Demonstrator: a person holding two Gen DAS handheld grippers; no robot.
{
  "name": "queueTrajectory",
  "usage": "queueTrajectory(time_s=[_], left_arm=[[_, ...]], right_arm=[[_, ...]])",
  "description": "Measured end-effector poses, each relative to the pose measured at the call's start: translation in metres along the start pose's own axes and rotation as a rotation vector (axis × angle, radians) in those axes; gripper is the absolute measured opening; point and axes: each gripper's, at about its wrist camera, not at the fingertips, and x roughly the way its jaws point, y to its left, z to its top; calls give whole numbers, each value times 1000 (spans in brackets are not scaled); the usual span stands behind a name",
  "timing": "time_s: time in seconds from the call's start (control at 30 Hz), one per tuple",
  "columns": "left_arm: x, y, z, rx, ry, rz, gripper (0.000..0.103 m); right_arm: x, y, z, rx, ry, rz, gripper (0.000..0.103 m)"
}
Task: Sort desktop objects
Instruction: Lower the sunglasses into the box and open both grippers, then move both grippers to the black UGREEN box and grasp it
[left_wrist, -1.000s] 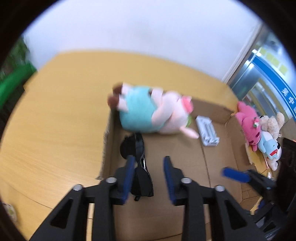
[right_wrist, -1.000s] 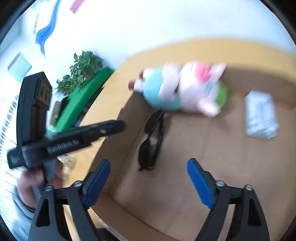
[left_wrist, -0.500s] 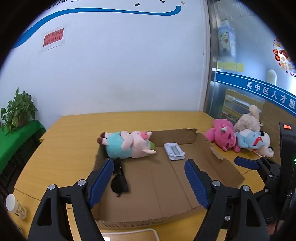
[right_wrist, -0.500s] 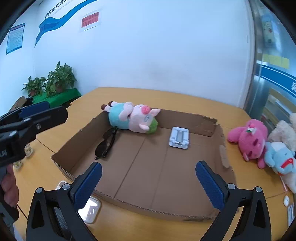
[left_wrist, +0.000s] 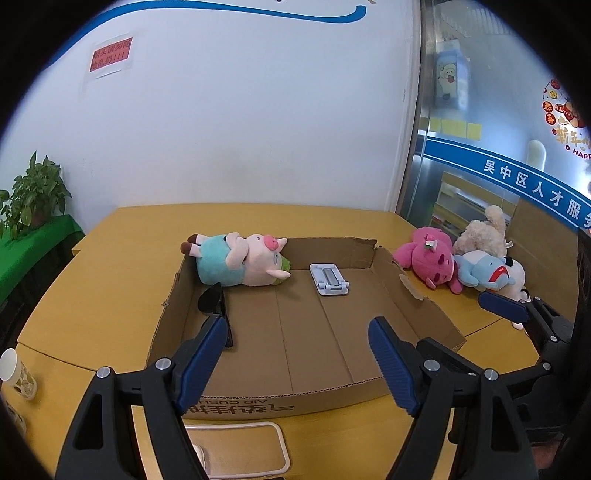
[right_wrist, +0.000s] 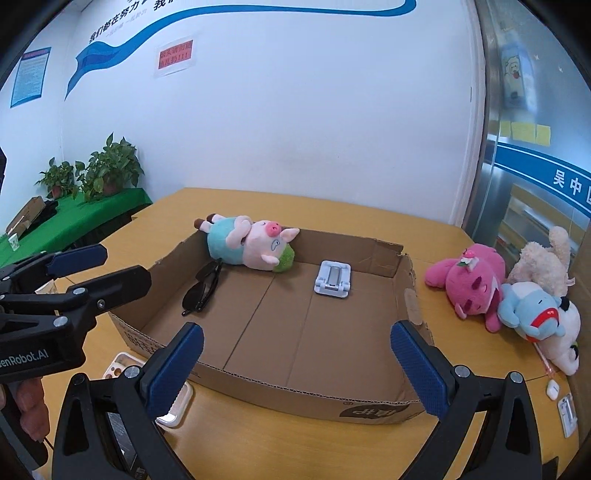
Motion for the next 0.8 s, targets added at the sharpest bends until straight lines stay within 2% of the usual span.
queueTrajectory(time_s=[0.3,0.5,0.73,0.8], left_arm=[[-12,20,-24,-41,36,-23,79],[-18,51,-54,-93,106,17,79],[-13,102,-104,-231,249,-30,79],[-9,109,-118,-253,298,-54,79]], right_arm=[[3,13,-8,-41,44,-34,103],[7,16,-20,-38,62,12,103],[26,44,-71,-50,235,341,103],[28,58,-84,-68,271,406,103]])
